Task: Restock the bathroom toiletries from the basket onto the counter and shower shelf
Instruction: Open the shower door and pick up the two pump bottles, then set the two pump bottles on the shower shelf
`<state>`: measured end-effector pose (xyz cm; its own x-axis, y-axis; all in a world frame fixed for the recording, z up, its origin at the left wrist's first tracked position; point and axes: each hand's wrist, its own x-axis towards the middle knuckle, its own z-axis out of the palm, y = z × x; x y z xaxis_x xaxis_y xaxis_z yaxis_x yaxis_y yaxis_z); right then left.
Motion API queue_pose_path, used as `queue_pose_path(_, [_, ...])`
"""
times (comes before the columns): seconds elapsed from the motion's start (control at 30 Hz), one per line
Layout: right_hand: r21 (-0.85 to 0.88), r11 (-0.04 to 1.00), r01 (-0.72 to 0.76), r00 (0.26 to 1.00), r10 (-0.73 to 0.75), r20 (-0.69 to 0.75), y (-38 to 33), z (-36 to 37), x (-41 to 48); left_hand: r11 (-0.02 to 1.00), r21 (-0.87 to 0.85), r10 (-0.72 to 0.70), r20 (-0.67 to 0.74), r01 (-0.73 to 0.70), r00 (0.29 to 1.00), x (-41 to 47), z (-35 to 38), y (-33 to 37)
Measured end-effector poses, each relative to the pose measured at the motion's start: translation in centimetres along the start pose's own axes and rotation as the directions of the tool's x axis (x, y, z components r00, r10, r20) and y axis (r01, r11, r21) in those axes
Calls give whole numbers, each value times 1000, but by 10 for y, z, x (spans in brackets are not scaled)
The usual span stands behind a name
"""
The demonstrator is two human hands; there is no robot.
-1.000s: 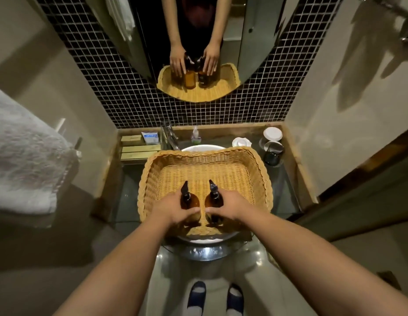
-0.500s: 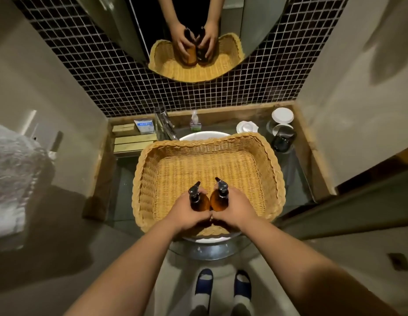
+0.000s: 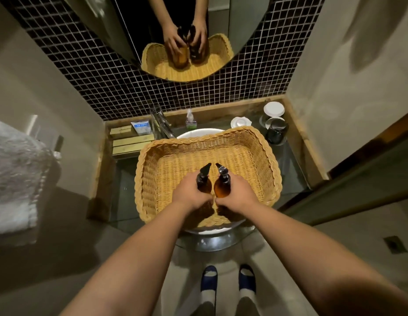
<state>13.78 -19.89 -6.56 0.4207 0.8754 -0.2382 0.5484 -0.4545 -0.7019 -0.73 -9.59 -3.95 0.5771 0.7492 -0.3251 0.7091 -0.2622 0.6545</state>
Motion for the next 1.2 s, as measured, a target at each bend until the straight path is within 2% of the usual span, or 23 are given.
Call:
queue_pose_path(0.17, [-24, 1000, 20, 995, -22, -99, -27, -44, -6, 995, 59, 91, -76, -86, 993, 6, -35, 42])
queue_pose_path(0.27, [-63, 997, 33, 976, -46, -212, -51, -77, -15, 984, 97, 156, -83, -148, 984, 0, -50, 76])
queue_pose_path(0.4, [-46, 998, -41, 939, 23, -343, -73, -123, -34, 944, 196, 285, -68, -267, 956, -8, -62, 130])
queue_pose_path(0.53, [-43, 993, -112, 895, 82, -439, -71, -168, -64, 870, 281, 423, -5, -405, 906, -14, -59, 185])
queue_pose_path(0.67, [6, 975, -222, 832, 193, -519, -50, -211, -118, 761, 307, 566, 117, -572, 816, -27, -33, 243])
queue_pose_path(0.73, [65, 955, -291, 772, 274, -573, -33, -227, -153, 678, 302, 630, 231, -670, 741, -40, -11, 276])
queue_pose_path(0.8, [168, 919, -358, 679, 379, -628, -11, -238, -189, 578, 307, 681, 327, -756, 655, -56, 18, 308])
queue_pose_path(0.9, [293, 822, -489, 522, 544, -657, 23, -254, -244, 490, 245, 755, 360, -837, 548, -84, 70, 352])
queue_pose_path(0.97, [328, 769, -549, 442, 600, -667, 42, -265, -283, 471, 206, 764, 391, -858, 513, -108, 105, 378])
queue_pose_path(1.03, [340, 737, -584, 393, 623, -676, 60, -277, -320, 464, 178, 753, 438, -868, 492, -133, 137, 398])
queue_pose_path(1.2, [375, 733, -567, 322, 617, -719, 105, -303, -393, 426, 140, 743, 509, -894, 434, -181, 209, 444])
